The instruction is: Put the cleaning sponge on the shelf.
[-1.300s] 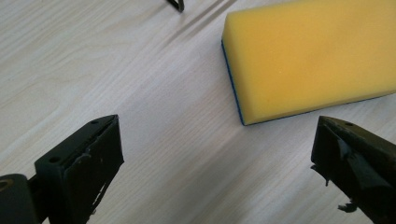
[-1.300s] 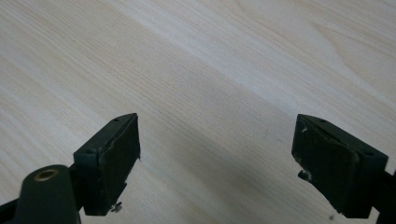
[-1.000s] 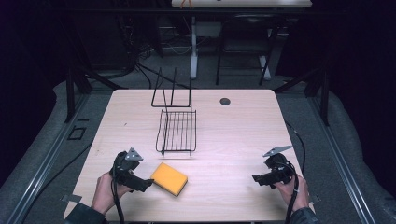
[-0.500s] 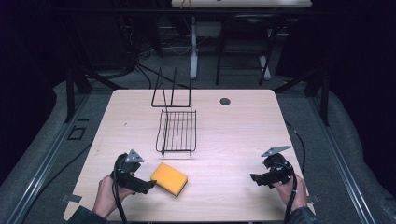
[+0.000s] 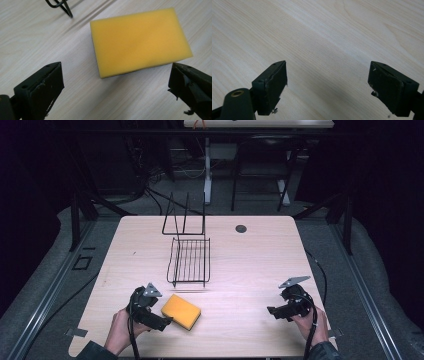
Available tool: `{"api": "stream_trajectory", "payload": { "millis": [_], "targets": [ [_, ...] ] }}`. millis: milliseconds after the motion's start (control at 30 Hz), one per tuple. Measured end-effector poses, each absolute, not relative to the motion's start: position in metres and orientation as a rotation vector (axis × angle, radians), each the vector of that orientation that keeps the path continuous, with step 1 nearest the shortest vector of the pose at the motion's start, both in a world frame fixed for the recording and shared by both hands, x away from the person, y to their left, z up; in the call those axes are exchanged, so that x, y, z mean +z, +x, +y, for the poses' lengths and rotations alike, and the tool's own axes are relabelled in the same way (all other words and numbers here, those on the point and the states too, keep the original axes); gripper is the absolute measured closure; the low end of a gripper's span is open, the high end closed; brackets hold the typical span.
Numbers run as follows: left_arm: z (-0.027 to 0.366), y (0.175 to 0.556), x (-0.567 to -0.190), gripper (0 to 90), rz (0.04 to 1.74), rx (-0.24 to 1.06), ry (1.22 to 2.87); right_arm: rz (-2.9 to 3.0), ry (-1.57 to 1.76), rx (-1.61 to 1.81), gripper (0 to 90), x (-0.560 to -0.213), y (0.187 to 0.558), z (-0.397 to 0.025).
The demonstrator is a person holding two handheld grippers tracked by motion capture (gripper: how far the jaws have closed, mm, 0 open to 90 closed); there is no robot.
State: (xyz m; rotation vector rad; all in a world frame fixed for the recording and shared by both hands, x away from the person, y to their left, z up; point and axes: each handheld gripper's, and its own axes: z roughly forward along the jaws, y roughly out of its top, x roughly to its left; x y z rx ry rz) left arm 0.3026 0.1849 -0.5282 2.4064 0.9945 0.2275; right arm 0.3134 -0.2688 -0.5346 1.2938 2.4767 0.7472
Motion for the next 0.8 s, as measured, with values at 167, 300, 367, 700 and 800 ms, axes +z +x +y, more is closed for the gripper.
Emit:
{"api": "stream_trajectory", "payload": {
  "millis": [167, 300, 367, 700, 800],
  "targets": [
    [0.182, 0.306, -0.533, 1.7, 0.959, 0.194, 2.441, 2.474, 1.294, 0.756, 15.5, -0.533, 0.310, -0.267],
    [0.182, 0.307, -0.528, 4.1, 0.958, 0.206, 2.425, 2.475, 1.292, 0.754, 15.6, -0.533, 0.311, -0.267],
    [0.181, 0.309, -0.529, 4.6, 0.966, 0.211, 2.427, 2.478, 1.288, 0.749, 15.6, -0.534, 0.312, -0.268],
    [0.184, 0.318, -0.529, 16.3, 1.011, 0.214, 2.414, 2.474, 1.291, 0.755, 16.0, -0.535, 0.312, -0.268],
    [0.185, 0.323, -0.526, 20.2, 1.029, 0.208, 2.385, 2.474, 1.295, 0.757, 16.2, -0.533, 0.311, -0.268]
  ]
}}
